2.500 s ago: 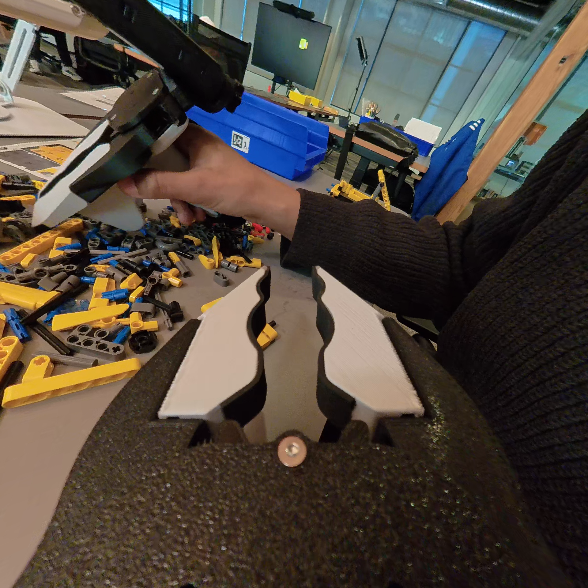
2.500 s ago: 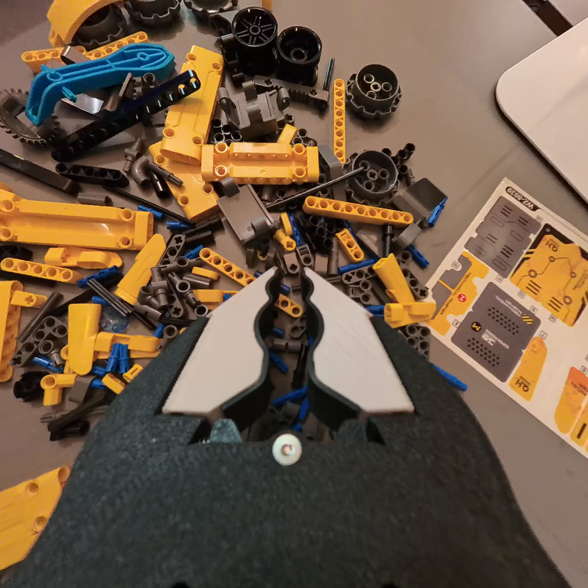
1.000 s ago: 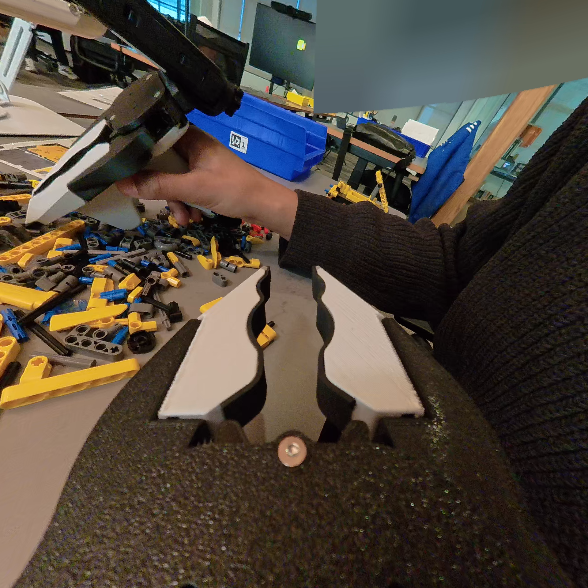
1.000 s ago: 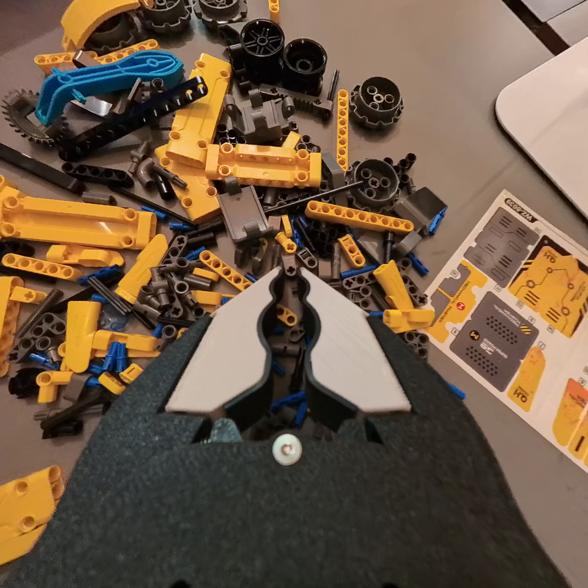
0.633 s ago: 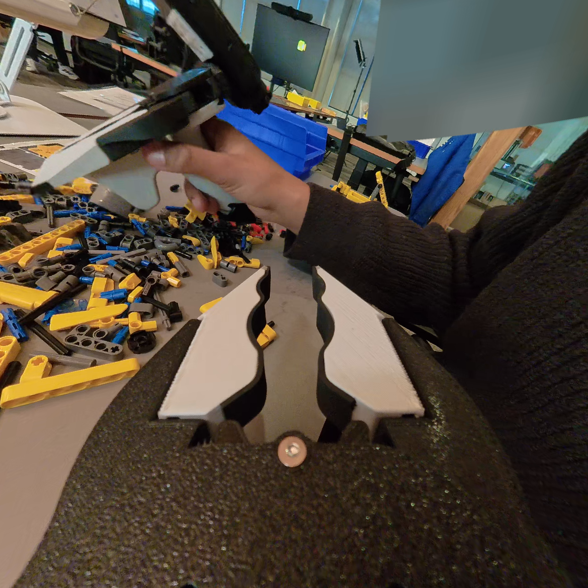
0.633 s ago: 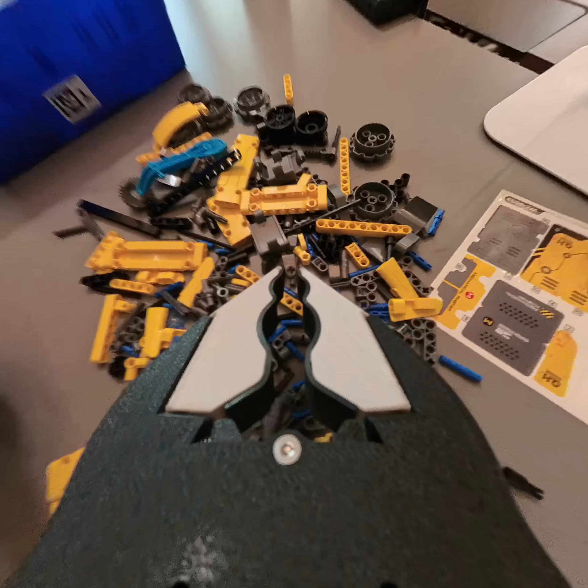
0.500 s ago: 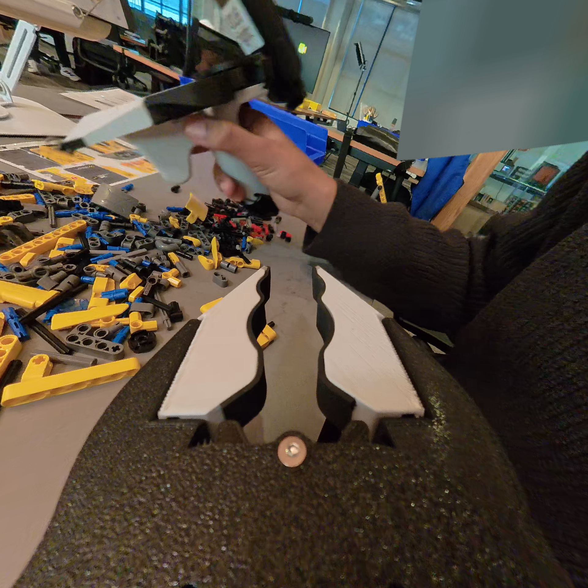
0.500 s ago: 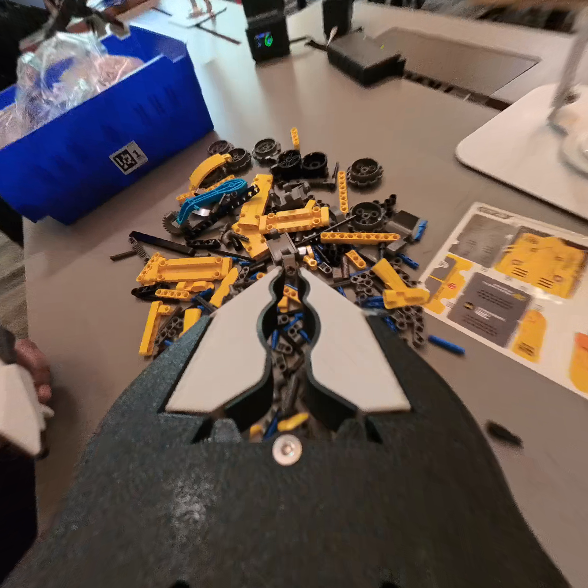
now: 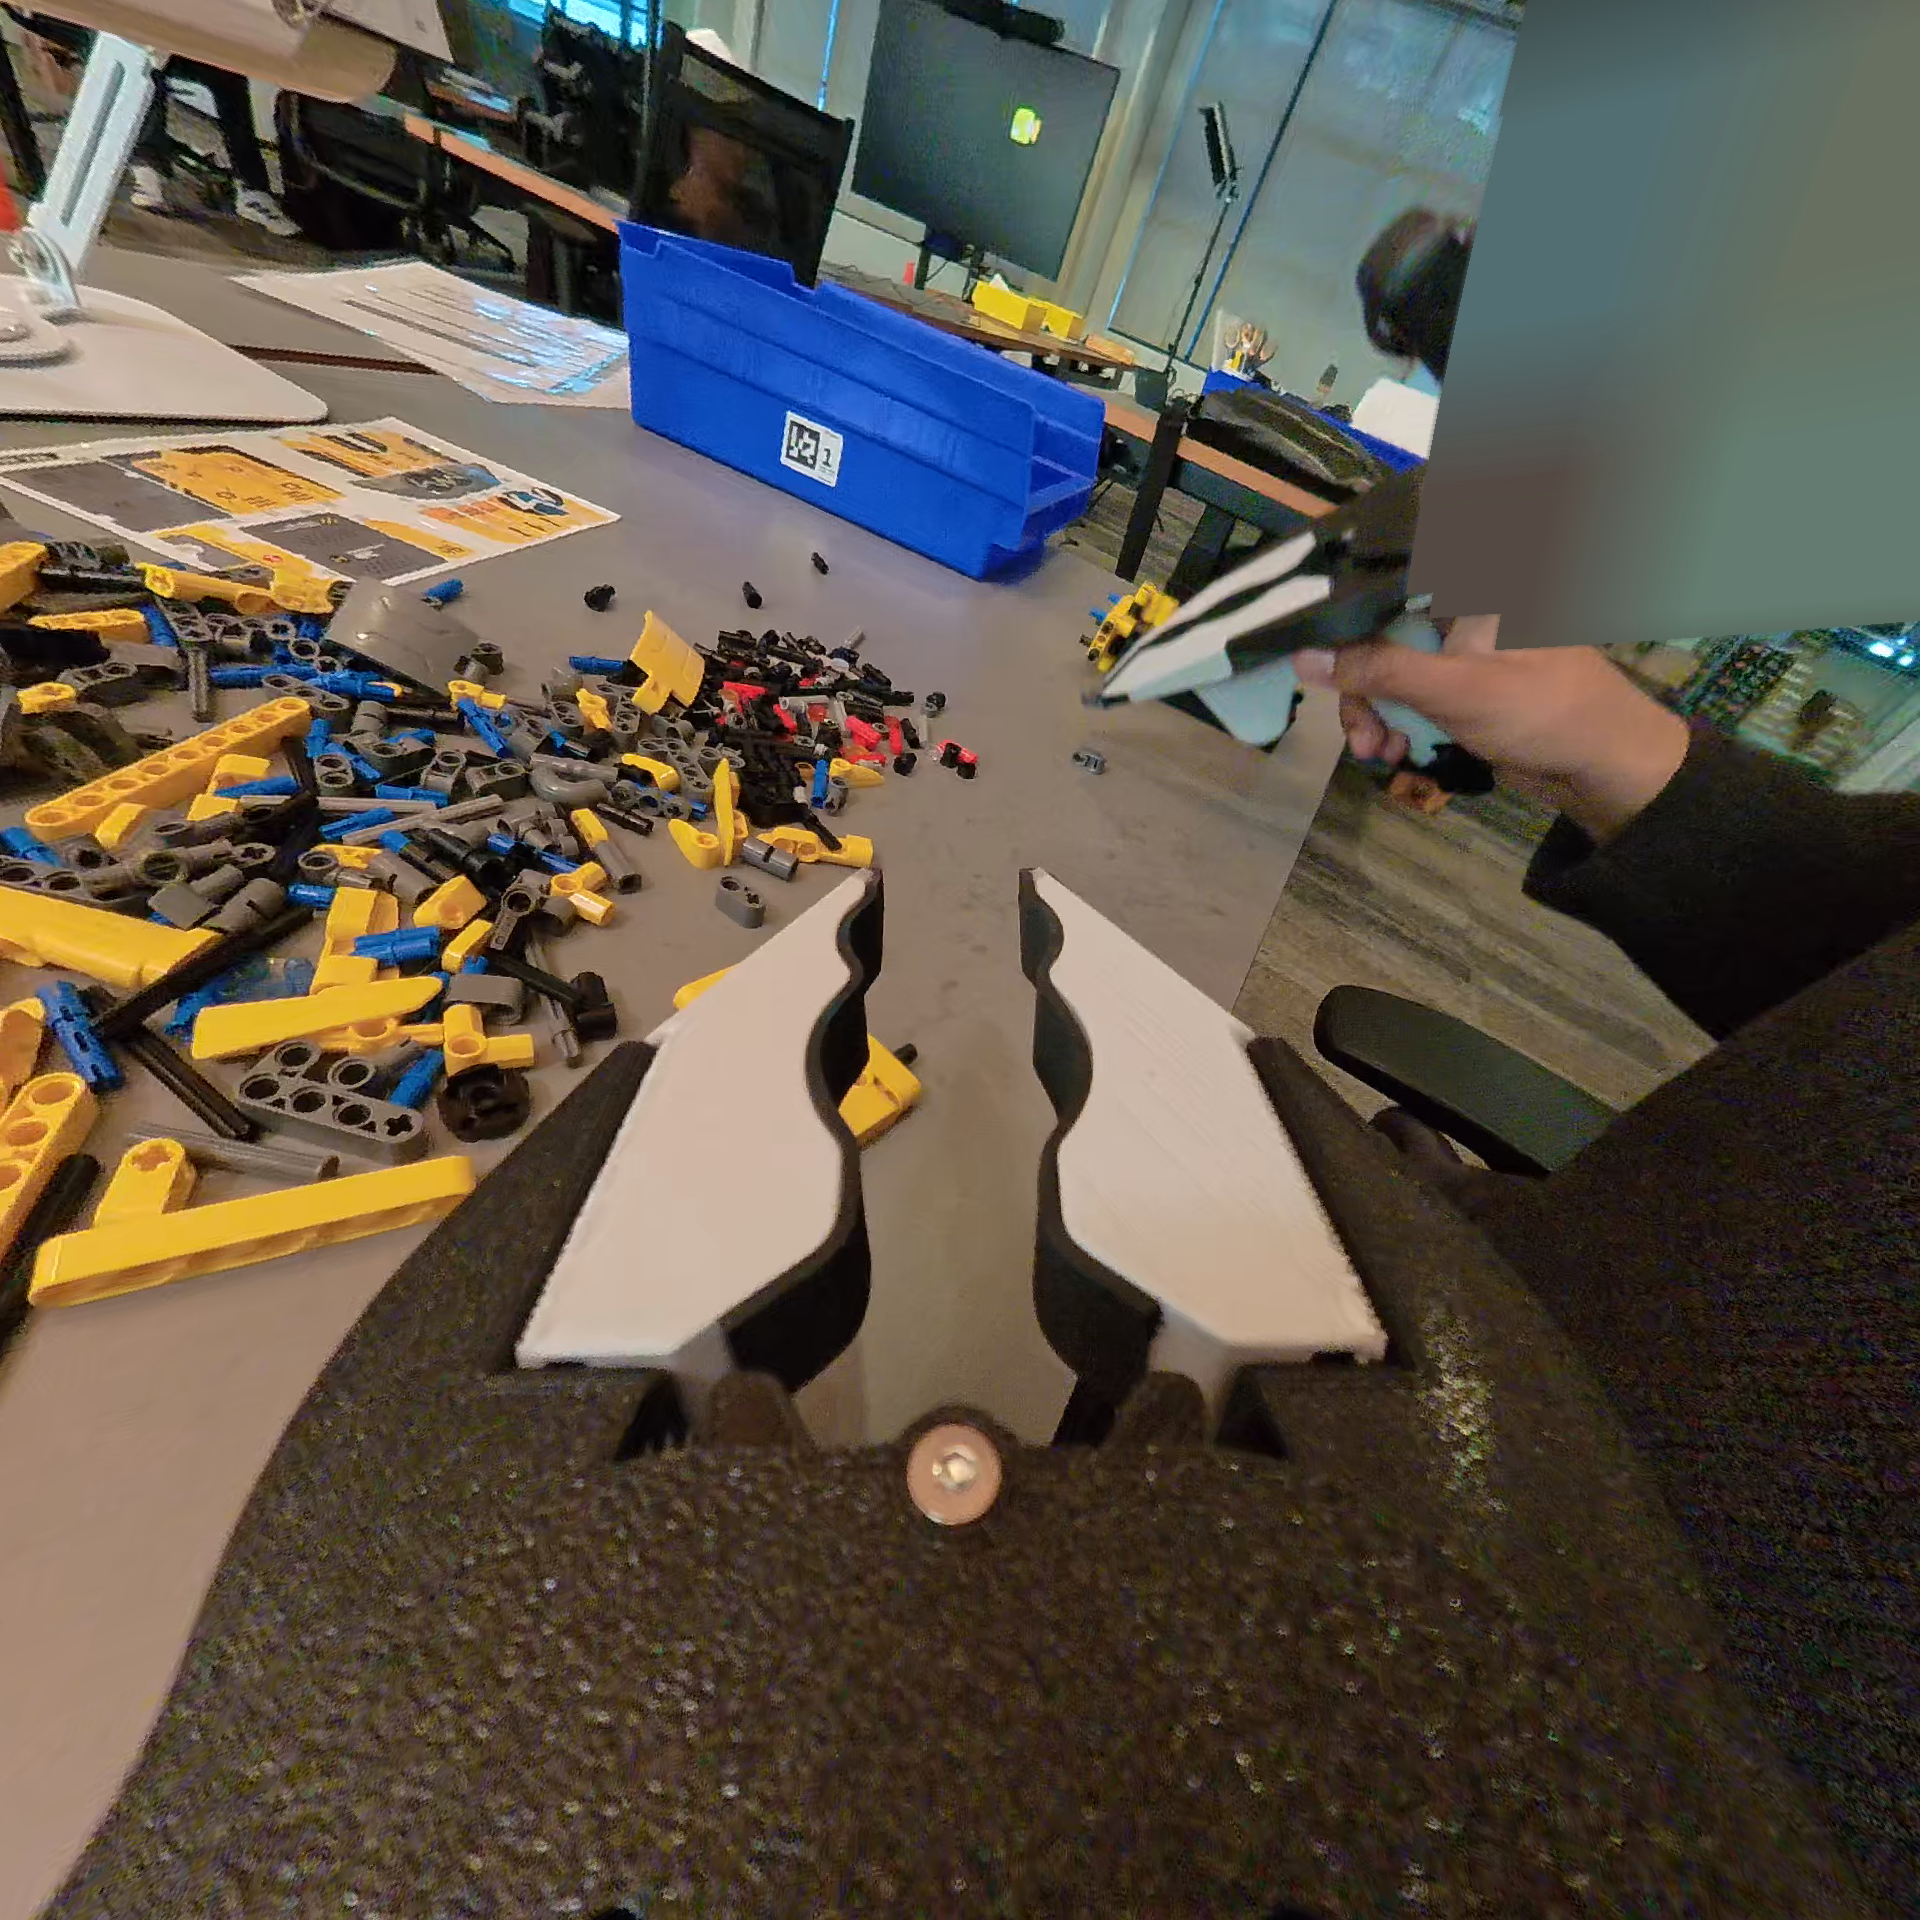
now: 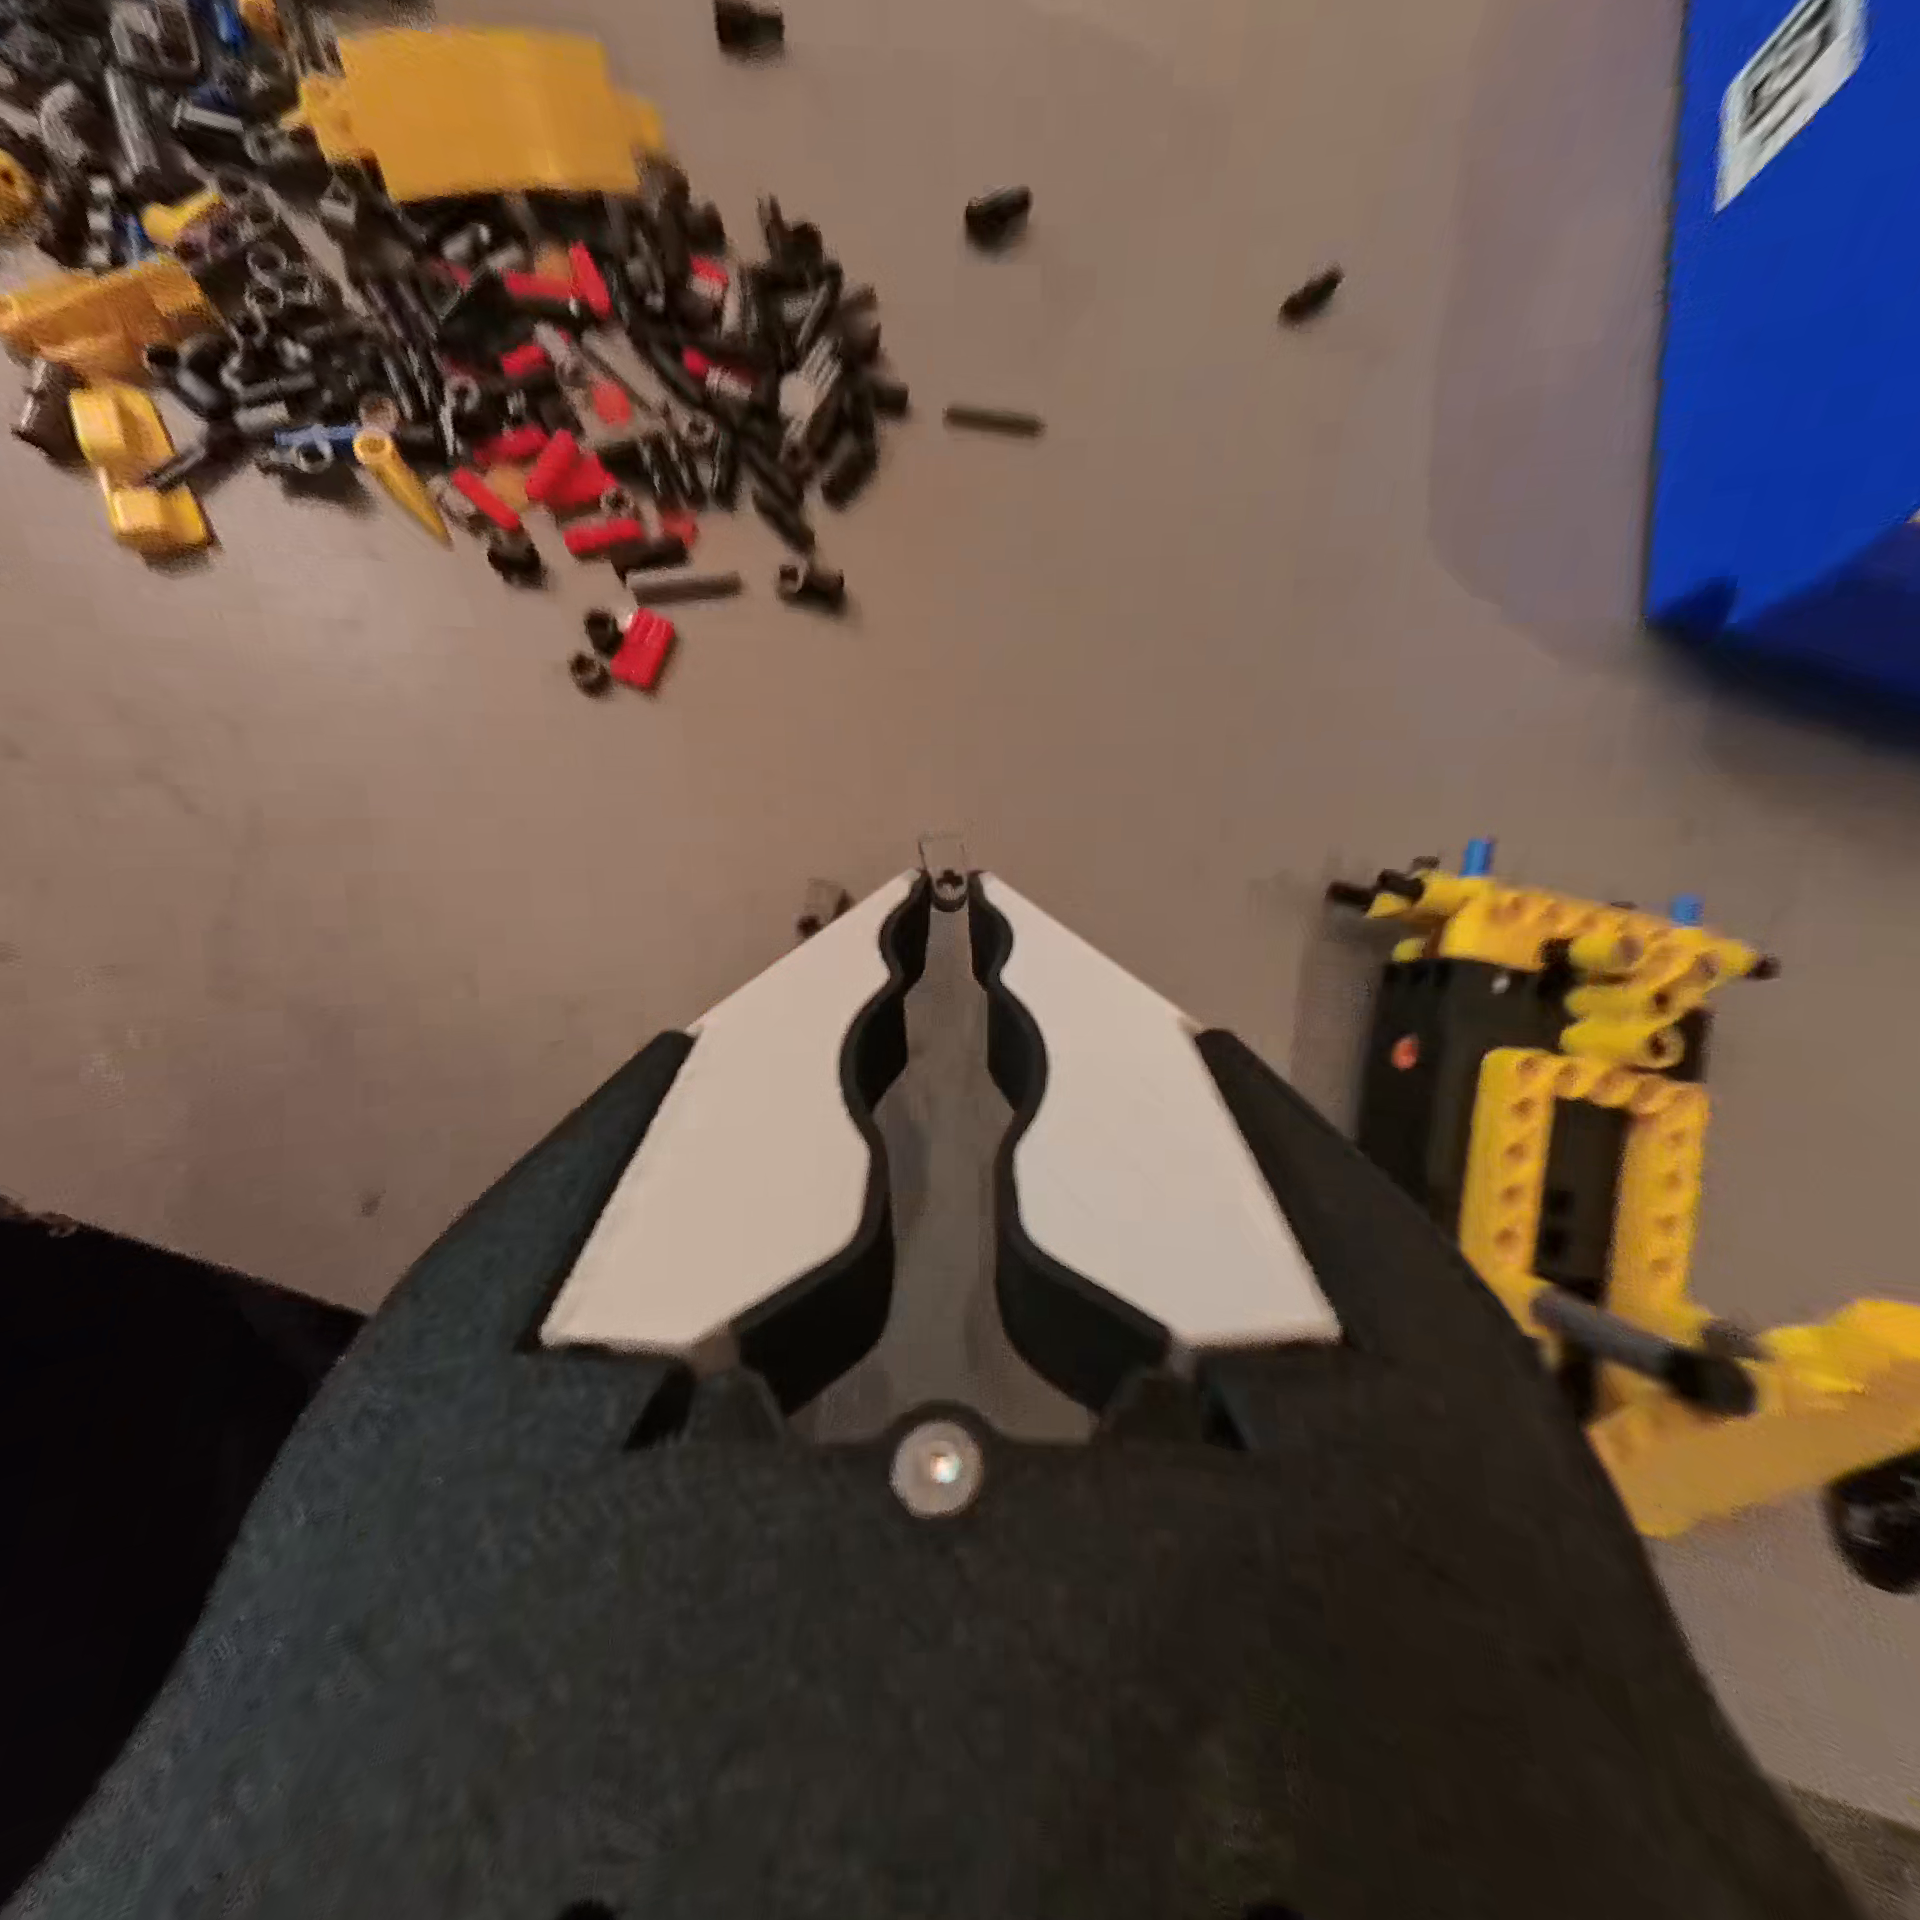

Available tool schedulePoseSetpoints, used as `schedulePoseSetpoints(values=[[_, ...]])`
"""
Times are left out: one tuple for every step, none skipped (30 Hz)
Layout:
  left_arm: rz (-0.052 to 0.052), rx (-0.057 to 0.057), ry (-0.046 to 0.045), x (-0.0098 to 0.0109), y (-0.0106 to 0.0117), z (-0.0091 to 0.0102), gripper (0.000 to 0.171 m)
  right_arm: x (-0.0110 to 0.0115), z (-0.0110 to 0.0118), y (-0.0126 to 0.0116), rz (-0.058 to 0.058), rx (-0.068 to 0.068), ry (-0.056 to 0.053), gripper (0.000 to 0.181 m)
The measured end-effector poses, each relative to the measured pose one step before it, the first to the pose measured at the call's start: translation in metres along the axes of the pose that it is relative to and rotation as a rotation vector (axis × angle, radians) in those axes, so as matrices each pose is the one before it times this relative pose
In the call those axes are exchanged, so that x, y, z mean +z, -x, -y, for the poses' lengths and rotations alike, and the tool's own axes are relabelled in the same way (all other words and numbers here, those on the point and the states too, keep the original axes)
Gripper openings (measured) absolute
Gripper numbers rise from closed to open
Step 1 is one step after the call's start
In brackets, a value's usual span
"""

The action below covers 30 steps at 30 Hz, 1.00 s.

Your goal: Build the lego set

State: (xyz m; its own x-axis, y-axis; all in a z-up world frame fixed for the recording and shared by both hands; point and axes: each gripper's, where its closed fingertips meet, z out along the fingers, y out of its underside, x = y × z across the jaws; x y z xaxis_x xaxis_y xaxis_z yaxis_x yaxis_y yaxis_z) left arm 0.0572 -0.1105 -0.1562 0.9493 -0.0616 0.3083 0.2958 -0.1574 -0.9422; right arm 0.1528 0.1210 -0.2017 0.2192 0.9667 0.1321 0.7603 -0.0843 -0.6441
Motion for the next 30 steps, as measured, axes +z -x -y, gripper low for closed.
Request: schedulePoseSetpoints(values=[[0.0011, -0.0035, -0.00050, 0.00000, 0.00041, 0.00012, 0.025, 0.00413, -0.00694, 0.00322, 0.0252, 0.0073, -0.0073, 0.007], [-0.0002, -0.0018, 0.00141, 0.00007, 0.00014, -0.00008, 0.025, 0.00425, -0.00594, 0.00251, 0.0212, 0.0060, -0.0053, 0.007], [-0.0017, 0.0007, 0.00266, 0.00022, -0.00026, -0.00034, 0.025, 0.00331, -0.00431, 0.00139, 0.0132, 0.0079, -0.0017, 0.007], [-0.0014, 0.0012, 0.00319, 0.00018, -0.00018, -0.00041, 0.025, 0.00058, -0.00043, 0.00025, 0.0053, 0.0057, -0.0159, 0.007], [-0.0011, 0.0002, 0.00307, 0.00020, -0.00018, -0.00049, 0.025, -0.00022, -0.00012, 0.00074, 0.0084, 0.0034, -0.0076, 0.007], [-0.0003, -0.0008, 0.00149, 0.00008, 0.00000, -0.00015, 0.025, -0.00021, -0.00014, 0.00084, 0.0071, 0.0006, -0.0015, 0.007], [0.0003, -0.0017, -0.00052, -0.00007, 0.00014, 0.00002, 0.025, -0.00014, -0.00015, 0.00061, 0.0037, -0.0026, 0.0004, 0.008], [0.0011, -0.0017, -0.00145, -0.00013, 0.00031, 0.00026, 0.025, -0.00025, -0.00035, 0.00048, 0.0015, -0.0060, 0.0020, 0.008], [0.0002, -0.0005, -0.00122, -0.00012, 0.00008, 0.00017, 0.025, -0.00094, -0.00018, -0.00022, -0.0038, -0.0084, 0.0019, 0.011], [0.0000, -0.0002, -0.00010, 0.00001, -0.00001, 0.00001, 0.025, -0.00239, 0.00127, -0.00128, -0.0113, -0.0107, -0.0078, 0.017], [0.0000, 0.0004, 0.00044, 0.00008, -0.00006, -0.00007, 0.025, -0.00432, 0.00365, -0.00270, -0.0186, -0.0108, -0.0254, 0.018], [-0.0002, 0.0007, 0.00024, -0.00001, -0.00007, -0.00006, 0.025, -0.00610, 0.00600, -0.00346, -0.0198, -0.0054, -0.0440, 0.017], [0.0005, -0.0001, 0.00011, -0.00001, 0.00007, -0.00002, 0.025, -0.00677, 0.00738, -0.00239, -0.0074, 0.0012, -0.0589, 0.017], [0.0007, -0.0004, -0.00015, 0.00001, 0.00007, 0.00002, 0.025, -0.00634, 0.00760, -0.00070, 0.0077, 0.0095, -0.0631, 0.017], [0.0003, -0.0004, -0.00005, -0.00001, 0.00011, 0.00004, 0.025, -0.00468, 0.00624, 0.00125, 0.0219, 0.0133, -0.0585, 0.017], [0.0010, -0.0006, 0.00044, 0.00008, 0.00015, -0.00014, 0.025, -0.00294, 0.00399, 0.00309, 0.0295, 0.0118, -0.0476, 0.017], [0.0012, -0.0008, 0.00140, 0.00019, 0.00022, -0.00012, 0.025, -0.00118, 0.00202, 0.00433, 0.0279, 0.0078, -0.0354, 0.017], [0.0013, -0.0016, 0.00233, 0.00022, 0.00031, -0.00029, 0.025, 0.00037, 0.00128, 0.00594, 0.0249, 0.0022, -0.0287, 0.017], [0.0016, -0.0027, 0.00323, 0.00035, 0.00038, -0.00035, 0.025, 0.00168, 0.00150, 0.00798, 0.0243, -0.0056, -0.0278, 0.017], [0.0020, -0.0034, 0.00367, 0.00039, 0.00059, -0.00033, 0.025, 0.00297, 0.00121, 0.00866, 0.0206, -0.0127, -0.0215, 0.017], [0.0031, -0.0044, 0.00406, 0.00048, 0.00070, -0.00046, 0.025, 0.00404, 0.00172, 0.00904, 0.0179, -0.0191, -0.0195, 0.017], [0.0049, -0.0055, 0.00463, 0.00051, 0.00107, -0.00045, 0.025, 0.00468, 0.00222, 0.00935, 0.0204, -0.0227, -0.0182, 0.017], [0.0034, -0.0053, 0.00567, 0.00064, 0.00087, -0.00055, 0.025, 0.00513, 0.00248, 0.00899, 0.0221, -0.0229, -0.0140, 0.017], [0.0013, -0.0049, 0.00582, 0.00056, 0.00054, -0.00070, 0.025, 0.00553, 0.00321, 0.00844, 0.0242, -0.0201, -0.0126, 0.017], [0.0015, -0.0043, 0.00420, 0.00036, 0.00056, -0.00044, 0.025, 0.00567, 0.00348, 0.00689, 0.0206, -0.0149, -0.0097, 0.017], [0.0026, -0.0031, 0.00174, 0.00015, 0.00056, -0.00014, 0.025, 0.00611, 0.00333, 0.00522, 0.0180, -0.0089, -0.0045, 0.017], [0.0031, -0.0028, 0.00044, 0.00015, 0.00056, -0.00001, 0.025, 0.00589, 0.00325, 0.00490, 0.0217, -0.0045, -0.0026, 0.017], [0.0032, -0.0026, 0.00019, 0.00006, 0.00068, 0.00004, 0.025, 0.00514, 0.00172, 0.00439, 0.0232, -0.0005, 0.0106, 0.017], [0.0027, -0.0024, 0.00056, 0.00005, 0.00052, -0.00005, 0.025, 0.00467, 0.00189, 0.00276, 0.0169, -0.0109, 0.0108, 0.017], [0.0025, -0.0031, 0.00108, 0.00020, 0.00054, -0.00005, 0.025, 0.00381, 0.00224, 0.00049, 0.0000, -0.0170, -0.0007, 0.017]])
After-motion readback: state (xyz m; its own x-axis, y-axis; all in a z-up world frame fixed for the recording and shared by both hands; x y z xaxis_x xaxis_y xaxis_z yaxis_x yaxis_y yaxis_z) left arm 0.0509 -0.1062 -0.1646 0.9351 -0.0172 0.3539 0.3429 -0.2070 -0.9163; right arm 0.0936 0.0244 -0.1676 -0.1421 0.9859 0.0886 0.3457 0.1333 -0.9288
